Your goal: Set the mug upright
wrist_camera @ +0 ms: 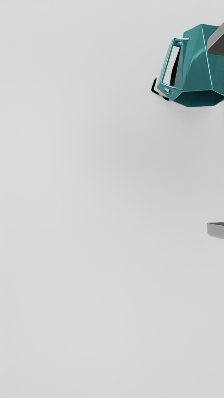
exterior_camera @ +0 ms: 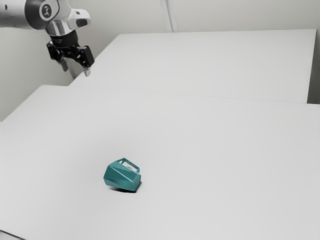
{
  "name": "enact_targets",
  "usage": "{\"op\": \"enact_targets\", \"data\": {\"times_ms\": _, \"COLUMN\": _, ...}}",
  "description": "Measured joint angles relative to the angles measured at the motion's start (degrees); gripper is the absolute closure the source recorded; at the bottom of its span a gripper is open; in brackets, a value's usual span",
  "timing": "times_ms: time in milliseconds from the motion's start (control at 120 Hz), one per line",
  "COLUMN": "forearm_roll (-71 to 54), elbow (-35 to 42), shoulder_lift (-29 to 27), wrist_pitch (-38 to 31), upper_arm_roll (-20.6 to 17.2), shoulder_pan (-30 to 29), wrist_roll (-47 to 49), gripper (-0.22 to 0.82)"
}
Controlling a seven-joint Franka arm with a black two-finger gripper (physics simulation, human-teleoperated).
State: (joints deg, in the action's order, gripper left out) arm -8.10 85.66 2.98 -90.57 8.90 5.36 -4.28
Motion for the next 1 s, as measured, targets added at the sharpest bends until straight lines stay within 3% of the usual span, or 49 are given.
{"op": "enact_targets", "data": {"times_ms": 200, "forearm_roll": 2.79, "elbow": 0.69, "shoulder_lift": -0.21, "wrist_pitch": -1.38, "upper_arm_roll": 0.43, "shoulder_pan": -1.34, "wrist_roll": -0.35, "gripper": 0.02}}
{"op": "enact_targets", "data": {"times_ms": 308, "forearm_roll": 9.78, "elbow": 4.44, "shoulder_lift": -0.32, "wrist_pitch": -4.63, "upper_arm_roll": 4.28, "shoulder_pan": -0.36, "wrist_roll": -0.55, "gripper": 0.02}}
{"op": "enact_targets", "data": {"times_ms": 467, "forearm_roll": 21.67, "elbow": 15.37, "shoulder_lift": -1.52, "wrist_pitch": -11.16, "upper_arm_roll": 8.52, "shoulder_pan": -2.57, "wrist_roll": -1.57, "gripper": 0.02}}
{"op": "enact_targets", "data": {"times_ms": 683, "forearm_roll": 33.97, "elbow": 29.15, "shoulder_lift": -5.15, "wrist_pitch": -19.27, "upper_arm_roll": 10.23, "shoulder_pan": -8.38, "wrist_roll": -5.27, "gripper": 0.02}}
{"op": "enact_targets", "data": {"times_ms": 775, "forearm_roll": 39.39, "elbow": 34.57, "shoulder_lift": -7.12, "wrist_pitch": -22.05, "upper_arm_roll": 11.06, "shoulder_pan": -6.83, "wrist_roll": -7.76, "gripper": 0.02}}
{"op": "enact_targets", "data": {"times_ms": 892, "forearm_roll": 43.44, "elbow": 36.64, "shoulder_lift": -7.41, "wrist_pitch": -20.9, "upper_arm_roll": 13.83, "shoulder_pan": -1.5, "wrist_roll": -11.37, "gripper": 0.02}}
{"op": "enact_targets", "data": {"times_ms": 1000, "forearm_roll": 46.07, "elbow": 37.17, "shoulder_lift": -6.09, "wrist_pitch": -17.59, "upper_arm_roll": 16.5, "shoulder_pan": -2.67, "wrist_roll": -14.66, "gripper": 0.02}}
